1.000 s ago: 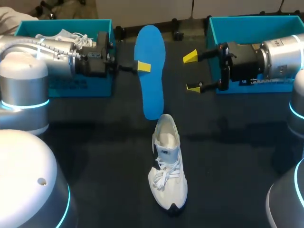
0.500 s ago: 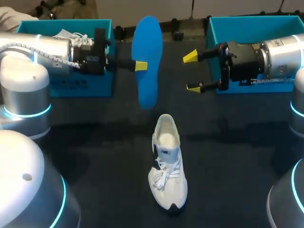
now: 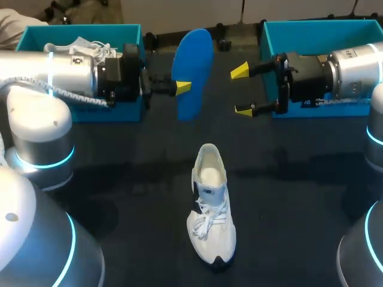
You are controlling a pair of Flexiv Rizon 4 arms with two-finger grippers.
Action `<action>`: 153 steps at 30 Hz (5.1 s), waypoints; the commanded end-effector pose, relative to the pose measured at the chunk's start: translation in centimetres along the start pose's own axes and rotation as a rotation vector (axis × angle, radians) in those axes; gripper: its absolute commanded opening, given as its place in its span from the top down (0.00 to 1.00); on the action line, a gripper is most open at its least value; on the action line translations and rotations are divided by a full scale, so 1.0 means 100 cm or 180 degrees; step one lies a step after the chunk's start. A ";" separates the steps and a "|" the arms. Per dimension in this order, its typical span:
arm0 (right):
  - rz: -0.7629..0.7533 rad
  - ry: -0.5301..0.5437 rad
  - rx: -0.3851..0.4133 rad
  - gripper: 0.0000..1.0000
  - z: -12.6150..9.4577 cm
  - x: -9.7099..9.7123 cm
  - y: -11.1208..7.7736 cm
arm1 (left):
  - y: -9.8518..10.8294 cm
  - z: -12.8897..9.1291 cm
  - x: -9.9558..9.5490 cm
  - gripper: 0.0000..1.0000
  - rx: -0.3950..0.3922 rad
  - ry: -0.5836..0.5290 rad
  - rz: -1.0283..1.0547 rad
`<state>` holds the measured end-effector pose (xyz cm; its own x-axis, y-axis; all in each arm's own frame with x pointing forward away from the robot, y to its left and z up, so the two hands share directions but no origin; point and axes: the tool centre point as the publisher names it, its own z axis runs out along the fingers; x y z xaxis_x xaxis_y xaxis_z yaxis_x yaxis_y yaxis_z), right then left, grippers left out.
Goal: Take the shoe out of the shoebox, open the shoe tongue, remove and reinsert the insole, then place the shoe into the shoebox
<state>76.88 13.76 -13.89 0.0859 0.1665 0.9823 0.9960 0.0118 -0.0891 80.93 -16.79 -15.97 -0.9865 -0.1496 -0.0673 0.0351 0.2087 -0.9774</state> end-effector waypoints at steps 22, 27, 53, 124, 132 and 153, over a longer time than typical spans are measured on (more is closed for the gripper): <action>-0.0002 -0.0001 -0.0003 0.00 0.002 0.000 0.001 | 0.007 0.000 -0.015 1.00 0.0342 0.0490 0.5008; -0.0002 -0.0001 -0.0003 0.00 0.002 0.000 0.001 | 0.007 0.004 -0.020 1.00 0.0238 0.0422 0.5203; -0.0002 -0.0001 -0.0003 0.00 0.002 0.000 0.001 | 0.006 0.013 -0.030 1.00 0.0011 0.0203 0.5589; -0.0304 0.0220 -0.0183 0.90 0.037 -0.018 0.019 | -0.006 0.057 -0.022 1.00 0.0357 -0.0212 0.4960; -0.0337 0.0215 -0.0207 1.00 0.038 -0.020 0.019 | -0.006 0.057 -0.018 0.61 0.0359 -0.0144 0.4945; -0.0844 0.0270 -0.0275 1.00 0.025 -0.040 0.019 | 0.028 -0.004 -0.002 0.00 -0.0347 0.0732 0.4152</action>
<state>78.28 15.51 -18.09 -0.1785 0.0891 0.9799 0.9822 -0.0427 0.1828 81.47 -16.49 -19.54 -0.2390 0.3097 -0.9203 0.9681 0.1497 -0.2010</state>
